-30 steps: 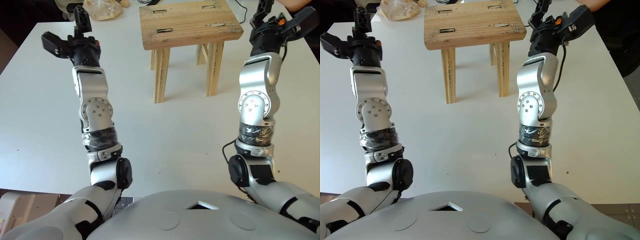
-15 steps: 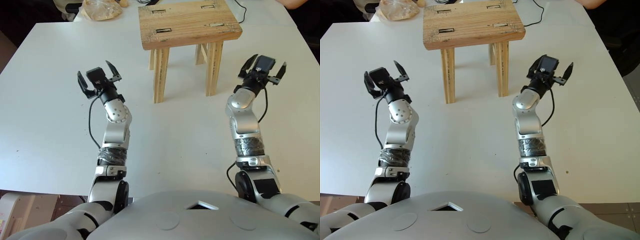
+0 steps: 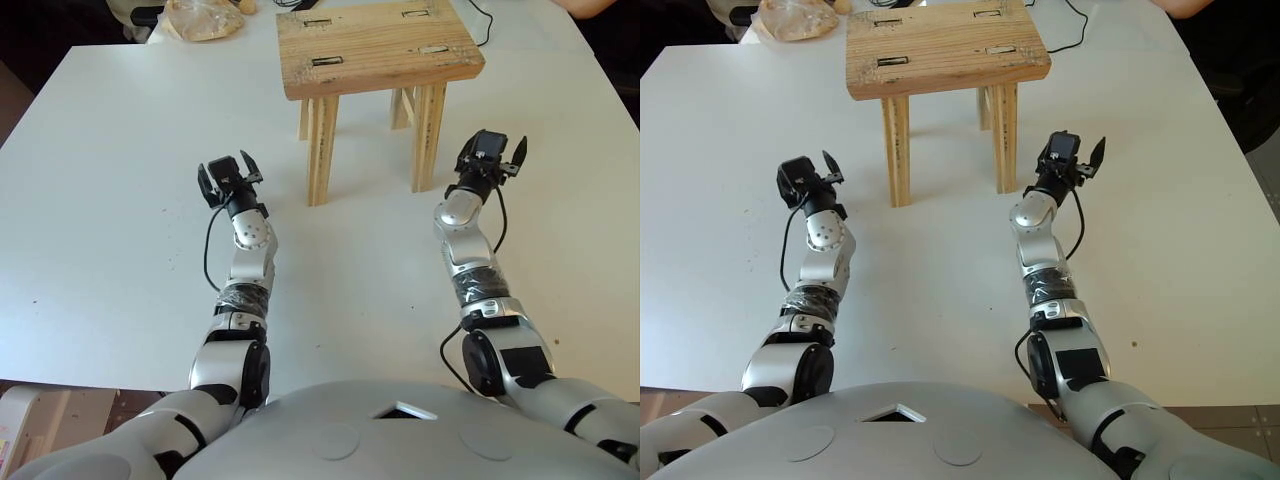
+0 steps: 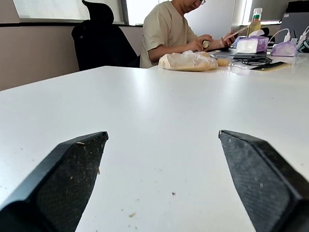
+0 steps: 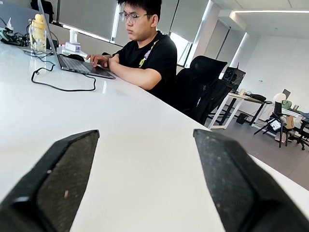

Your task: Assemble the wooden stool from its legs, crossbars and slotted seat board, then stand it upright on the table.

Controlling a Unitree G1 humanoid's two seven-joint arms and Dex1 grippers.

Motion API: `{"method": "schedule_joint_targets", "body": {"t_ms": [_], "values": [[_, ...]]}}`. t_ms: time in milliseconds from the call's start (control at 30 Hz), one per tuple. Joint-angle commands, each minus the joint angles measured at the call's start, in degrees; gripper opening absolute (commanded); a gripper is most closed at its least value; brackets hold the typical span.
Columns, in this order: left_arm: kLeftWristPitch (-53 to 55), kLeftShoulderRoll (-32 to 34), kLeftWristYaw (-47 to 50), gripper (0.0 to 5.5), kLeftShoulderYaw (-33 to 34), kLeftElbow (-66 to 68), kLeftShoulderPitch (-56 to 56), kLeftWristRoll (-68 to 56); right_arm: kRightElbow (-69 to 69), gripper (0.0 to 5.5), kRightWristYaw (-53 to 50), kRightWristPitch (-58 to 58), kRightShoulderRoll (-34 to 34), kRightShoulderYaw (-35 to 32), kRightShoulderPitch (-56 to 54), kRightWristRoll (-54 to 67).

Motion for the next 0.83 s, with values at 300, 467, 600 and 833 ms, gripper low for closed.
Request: {"method": "schedule_joint_targets", "body": {"t_ms": [300,467,600,833], "values": [[1.2,-0.4,-5.5,4.26,2.0,7.0,-4.3,-2.2,7.7,3.62,-0.9,-5.5,1.7,-0.1,-1.4,-1.5],[2.9,1.1,-5.4,4.26,1.6,9.4,-7.0,-0.2,6.9,3.62,4.9,-1.9,1.5,-1.3,-2.7,1.0],[-2.3,2.2,-3.8,4.26,2.5,11.4,-8.9,0.2,12.5,3.62,3.1,-0.3,-0.1,-2.6,-6.0,0.2],[-5.6,3.2,-5.2,4.26,5.7,18.3,-13.3,-2.8,18.9,3.62,8.8,-5.5,0.1,-3.6,-10.8,3.6]]}}
